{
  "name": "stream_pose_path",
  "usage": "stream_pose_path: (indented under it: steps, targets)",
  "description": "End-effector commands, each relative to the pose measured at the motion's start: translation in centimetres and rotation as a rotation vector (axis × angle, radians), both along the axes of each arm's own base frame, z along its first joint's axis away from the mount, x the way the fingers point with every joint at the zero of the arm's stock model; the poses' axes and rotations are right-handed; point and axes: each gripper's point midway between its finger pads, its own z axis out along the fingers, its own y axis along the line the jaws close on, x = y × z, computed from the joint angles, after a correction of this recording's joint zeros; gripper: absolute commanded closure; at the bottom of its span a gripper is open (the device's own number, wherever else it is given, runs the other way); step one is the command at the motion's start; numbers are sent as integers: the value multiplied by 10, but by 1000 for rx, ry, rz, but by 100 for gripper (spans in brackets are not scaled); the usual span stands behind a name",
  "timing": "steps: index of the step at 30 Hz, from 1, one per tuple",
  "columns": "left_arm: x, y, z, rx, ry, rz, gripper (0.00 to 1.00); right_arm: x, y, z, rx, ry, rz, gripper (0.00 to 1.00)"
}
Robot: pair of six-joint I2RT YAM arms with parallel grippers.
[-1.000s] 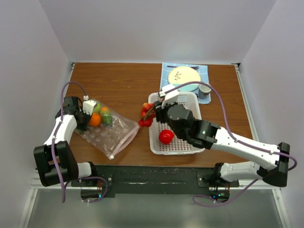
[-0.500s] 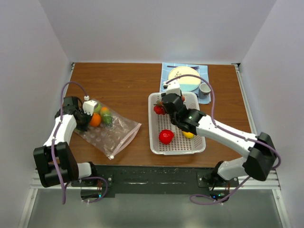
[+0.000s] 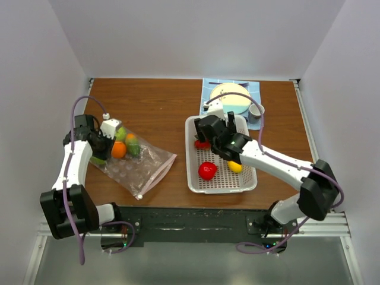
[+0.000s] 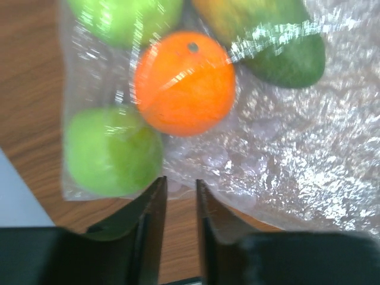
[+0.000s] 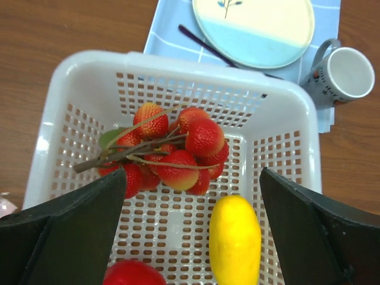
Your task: Open the zip-top bag and remove the fake food
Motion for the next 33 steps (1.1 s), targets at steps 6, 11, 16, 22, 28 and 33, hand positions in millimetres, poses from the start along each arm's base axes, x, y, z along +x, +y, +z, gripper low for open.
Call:
stream_pose_path:
  steps: [6, 11, 16, 22, 28, 33]
  targets:
    - [33, 37, 47, 118, -157, 64, 64, -61, 58, 85, 200, -169, 213, 12]
    - [41, 50, 38, 118, -162, 87, 64, -110, 115, 56, 209, -121, 398, 18]
    - [66, 57, 41, 57, -204, 112, 64, -129, 144, 26, 169, -88, 453, 23]
    - [90, 40, 46, -86, -243, 89, 64, -142, 160, 7, 210, -57, 503, 32]
    - [99, 26, 25, -198, -175, 55, 64, -143, 162, -14, 180, -35, 516, 31]
    - [102, 35, -6, -183, -94, 81, 64, -146, 168, -21, 188, -21, 538, 29]
